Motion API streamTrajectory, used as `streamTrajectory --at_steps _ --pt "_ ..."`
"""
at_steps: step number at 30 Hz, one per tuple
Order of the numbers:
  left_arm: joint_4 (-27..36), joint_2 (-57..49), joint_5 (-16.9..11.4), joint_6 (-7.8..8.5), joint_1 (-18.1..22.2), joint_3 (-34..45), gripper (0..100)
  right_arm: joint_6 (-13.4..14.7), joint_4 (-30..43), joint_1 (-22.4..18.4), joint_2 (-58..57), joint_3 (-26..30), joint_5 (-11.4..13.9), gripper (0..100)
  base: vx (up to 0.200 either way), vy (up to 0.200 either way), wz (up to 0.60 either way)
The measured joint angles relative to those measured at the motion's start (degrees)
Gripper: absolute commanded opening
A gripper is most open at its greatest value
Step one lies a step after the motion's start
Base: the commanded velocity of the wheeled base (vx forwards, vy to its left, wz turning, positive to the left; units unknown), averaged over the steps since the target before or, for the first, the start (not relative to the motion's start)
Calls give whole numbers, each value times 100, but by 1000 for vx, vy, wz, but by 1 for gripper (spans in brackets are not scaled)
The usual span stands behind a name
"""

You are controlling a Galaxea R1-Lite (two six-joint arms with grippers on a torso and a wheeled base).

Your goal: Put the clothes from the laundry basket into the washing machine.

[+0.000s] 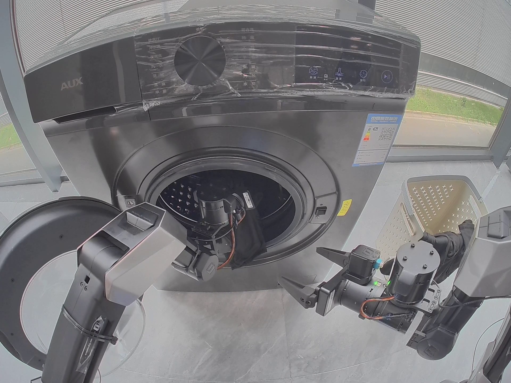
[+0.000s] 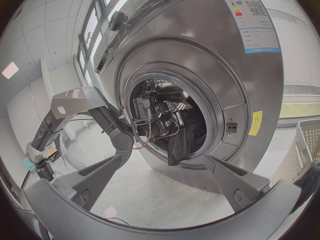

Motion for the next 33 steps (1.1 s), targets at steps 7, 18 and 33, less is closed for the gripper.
streamTrajectory --at_steps 7,18,33 --pt "-95 -20 -28 12 -37 282 100 -1 0 -6 0 -5 0 100 0 0 0" --pt "126 -240 -471 22 -304 1896 100 0 0 -2 6 23 0 100 0 0 0" --pt "0 7 -460 101 -304 1773 100 -1 0 11 6 -7 -1 100 0 0 0"
